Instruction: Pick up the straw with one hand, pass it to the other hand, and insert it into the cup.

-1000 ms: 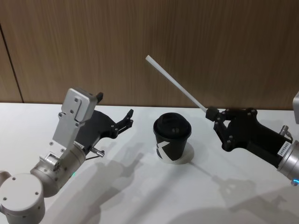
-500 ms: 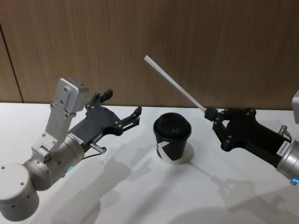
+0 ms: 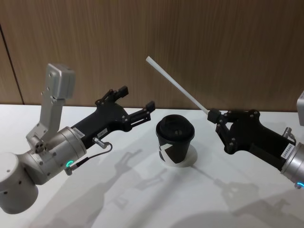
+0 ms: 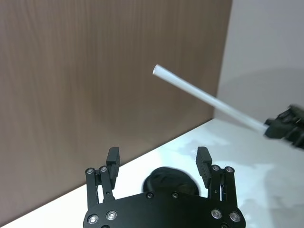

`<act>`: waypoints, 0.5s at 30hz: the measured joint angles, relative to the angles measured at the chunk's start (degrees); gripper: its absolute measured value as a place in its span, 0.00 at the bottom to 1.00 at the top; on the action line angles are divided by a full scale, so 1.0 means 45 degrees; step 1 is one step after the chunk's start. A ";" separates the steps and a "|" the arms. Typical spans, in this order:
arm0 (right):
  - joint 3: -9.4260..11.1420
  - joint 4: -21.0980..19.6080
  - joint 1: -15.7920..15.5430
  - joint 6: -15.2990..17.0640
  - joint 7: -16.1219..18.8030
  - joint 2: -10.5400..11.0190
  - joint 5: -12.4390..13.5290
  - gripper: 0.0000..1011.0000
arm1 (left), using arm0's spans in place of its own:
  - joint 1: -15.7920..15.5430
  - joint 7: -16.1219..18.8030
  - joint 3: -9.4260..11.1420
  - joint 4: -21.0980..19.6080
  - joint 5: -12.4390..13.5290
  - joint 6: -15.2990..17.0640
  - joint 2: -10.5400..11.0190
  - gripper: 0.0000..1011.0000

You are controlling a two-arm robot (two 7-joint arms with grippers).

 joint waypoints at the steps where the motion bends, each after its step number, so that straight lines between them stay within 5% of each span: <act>1: -0.0001 0.0000 0.0001 0.0000 0.0000 0.0001 0.0001 0.01 | -0.0043 -0.0230 -0.0034 0.0048 -0.0311 0.0091 -0.0040 1.00; 15: 0.0001 -0.0002 0.0008 -0.0001 0.0000 0.0000 0.0002 0.01 | -0.0551 -0.1931 -0.0388 0.0960 -0.3194 0.1199 -0.0693 1.00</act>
